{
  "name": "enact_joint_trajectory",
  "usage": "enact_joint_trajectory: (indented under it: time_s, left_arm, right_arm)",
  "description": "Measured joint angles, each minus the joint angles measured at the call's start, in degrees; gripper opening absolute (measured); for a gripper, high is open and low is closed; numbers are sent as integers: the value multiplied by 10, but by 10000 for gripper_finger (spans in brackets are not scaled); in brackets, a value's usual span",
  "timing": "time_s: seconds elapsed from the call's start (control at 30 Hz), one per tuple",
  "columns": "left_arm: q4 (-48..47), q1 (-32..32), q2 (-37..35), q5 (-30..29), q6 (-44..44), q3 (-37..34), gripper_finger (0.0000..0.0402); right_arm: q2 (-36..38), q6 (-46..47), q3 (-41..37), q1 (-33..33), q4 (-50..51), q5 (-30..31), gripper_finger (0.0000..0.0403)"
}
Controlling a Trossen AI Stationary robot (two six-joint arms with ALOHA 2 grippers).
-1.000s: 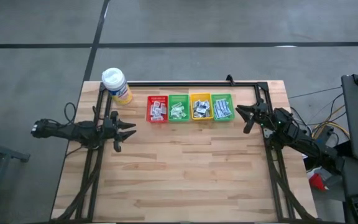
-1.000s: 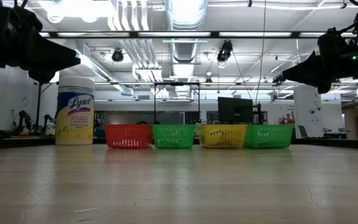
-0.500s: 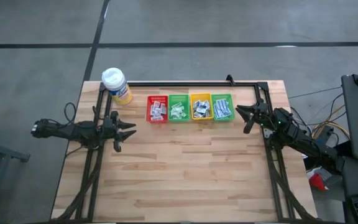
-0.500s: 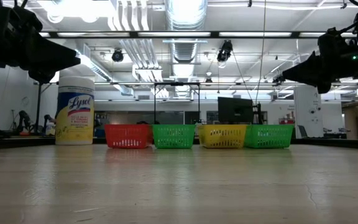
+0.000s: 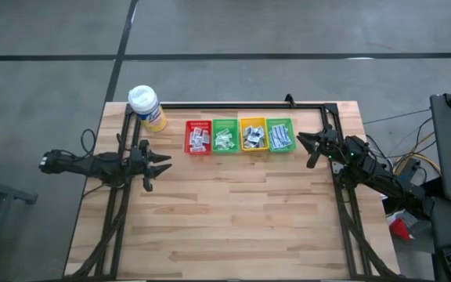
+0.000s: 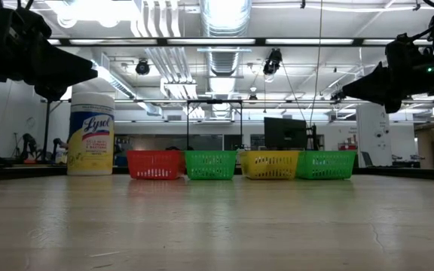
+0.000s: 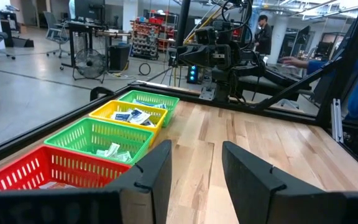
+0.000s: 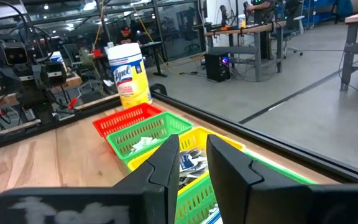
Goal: Pick & Place First Aid Supplies
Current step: Return to Home Position
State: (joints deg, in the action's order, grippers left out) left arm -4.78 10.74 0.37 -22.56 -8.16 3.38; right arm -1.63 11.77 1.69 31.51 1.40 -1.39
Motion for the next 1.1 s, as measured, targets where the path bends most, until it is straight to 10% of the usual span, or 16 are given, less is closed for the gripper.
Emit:
enact_joint_trajectory:
  time_s: [1.1]
  left_arm:
    - [0,0,0,0,0,0,138]
  right_arm:
    - [0,0,0,0,0,0,81]
